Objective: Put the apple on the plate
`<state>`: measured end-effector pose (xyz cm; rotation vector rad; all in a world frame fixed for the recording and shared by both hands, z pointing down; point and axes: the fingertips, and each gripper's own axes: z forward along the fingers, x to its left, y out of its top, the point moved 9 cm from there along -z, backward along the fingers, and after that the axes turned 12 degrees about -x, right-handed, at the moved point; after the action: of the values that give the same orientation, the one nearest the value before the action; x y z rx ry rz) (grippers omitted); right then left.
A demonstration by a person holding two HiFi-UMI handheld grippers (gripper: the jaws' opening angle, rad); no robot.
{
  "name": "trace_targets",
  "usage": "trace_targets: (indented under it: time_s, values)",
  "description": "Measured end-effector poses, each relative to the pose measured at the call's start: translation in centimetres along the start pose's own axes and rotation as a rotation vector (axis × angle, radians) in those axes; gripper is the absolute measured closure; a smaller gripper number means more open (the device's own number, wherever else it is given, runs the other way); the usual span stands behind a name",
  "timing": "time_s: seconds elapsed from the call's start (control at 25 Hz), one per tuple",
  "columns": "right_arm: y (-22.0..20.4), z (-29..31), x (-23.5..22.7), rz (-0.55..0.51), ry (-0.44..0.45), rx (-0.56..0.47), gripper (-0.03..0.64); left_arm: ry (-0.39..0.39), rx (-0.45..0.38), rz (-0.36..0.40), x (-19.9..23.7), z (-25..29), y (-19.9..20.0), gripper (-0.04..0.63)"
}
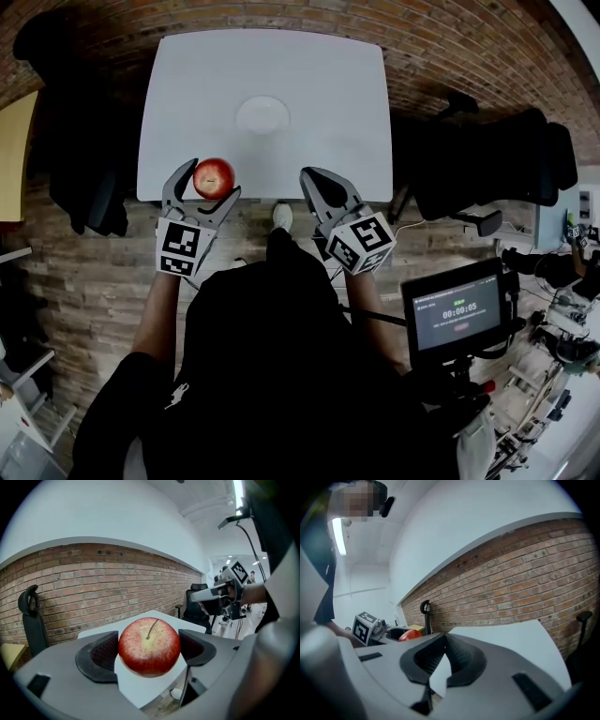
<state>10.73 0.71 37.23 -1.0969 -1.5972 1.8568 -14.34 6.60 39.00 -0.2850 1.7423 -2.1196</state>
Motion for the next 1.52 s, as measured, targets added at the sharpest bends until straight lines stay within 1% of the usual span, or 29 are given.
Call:
trace_targets:
  time_s: [0.16,0.36,0.4,1.0,1.08,1.28,1.36,1.52]
  values:
    - [1.1,1.6,-2.6,-0.001,0.044,0.012,0.614,0.016,0.009,-0.001,0.2,2.6,1.0,0.190]
    - [2.7,4.7,-10.0,0.022,0.080,0.019,0.614,0.024,0.050,-0.010,0.4,10.3,2.0,0.190]
    - [2.9,5.0,-10.9,0.025,0.084,0.019,0.614,0.027,0.053,-0.011,0.4,11.2,2.1,0.190]
    - [3.7,6.2,-10.6,-0.014,0.147,0.039,0.614,0.095,0.017,-0.015,0.6,10.1,2.8,0.190]
    - [3.9,6.5,-11.9,-0.014,0.155,0.044,0.614,0.098,0.022,-0.016,0.3,11.1,3.0,0.190]
    - [4.2,7.6,-16.8,0.019,0.172,0.060,0.614,0.100,0.066,-0.032,-0.6,15.7,3.1,0.190]
    - [4.1,7.8,-17.3,0.030,0.178,0.066,0.614,0.105,0.074,-0.035,-0.7,16.2,3.2,0.190]
    - [3.6,7.9,-17.2,0.043,0.197,0.070,0.614,0.120,0.086,-0.029,-0.9,15.6,3.4,0.190]
